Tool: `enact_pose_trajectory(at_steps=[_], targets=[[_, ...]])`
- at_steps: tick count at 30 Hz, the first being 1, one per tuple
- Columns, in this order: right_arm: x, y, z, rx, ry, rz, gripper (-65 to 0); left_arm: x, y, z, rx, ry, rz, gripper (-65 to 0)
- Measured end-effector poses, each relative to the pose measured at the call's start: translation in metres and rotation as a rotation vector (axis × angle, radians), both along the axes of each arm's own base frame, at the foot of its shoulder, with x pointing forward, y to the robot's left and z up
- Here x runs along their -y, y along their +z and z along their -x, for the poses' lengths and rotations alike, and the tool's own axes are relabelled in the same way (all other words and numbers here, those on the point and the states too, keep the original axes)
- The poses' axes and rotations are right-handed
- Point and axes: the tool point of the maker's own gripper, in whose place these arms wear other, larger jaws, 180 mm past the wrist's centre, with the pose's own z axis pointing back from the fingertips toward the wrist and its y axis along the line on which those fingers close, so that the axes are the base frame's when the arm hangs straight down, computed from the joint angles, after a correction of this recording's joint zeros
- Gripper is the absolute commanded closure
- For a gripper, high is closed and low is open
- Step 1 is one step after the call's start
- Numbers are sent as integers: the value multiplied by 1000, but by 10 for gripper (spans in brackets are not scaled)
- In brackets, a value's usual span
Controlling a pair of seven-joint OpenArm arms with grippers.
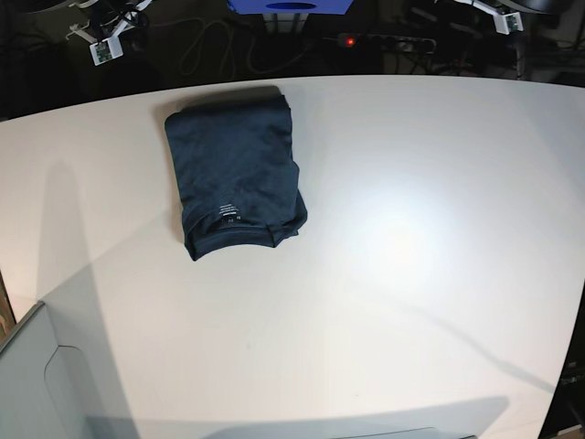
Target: Fold the T-shirt properly
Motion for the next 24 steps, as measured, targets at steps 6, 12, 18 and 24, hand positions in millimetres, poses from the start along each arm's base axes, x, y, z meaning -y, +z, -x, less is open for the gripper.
enact_pose_trajectory(at_steps=[6, 12, 18, 24], targets=[[-9, -74, 38, -201, -27, -122, -1, 24, -85, 11, -118, -87, 112, 0], [-36, -126, 53, -247, -17, -219, -1, 63, -154, 27, -150, -129, 214, 0], [-45, -176, 62, -262, -88, -111, -1, 58, -193, 27, -160, -13, 257, 0], [-10, -210, 55, -253, -193, 166, -1, 47, -207, 14, -208, -36, 140, 0]])
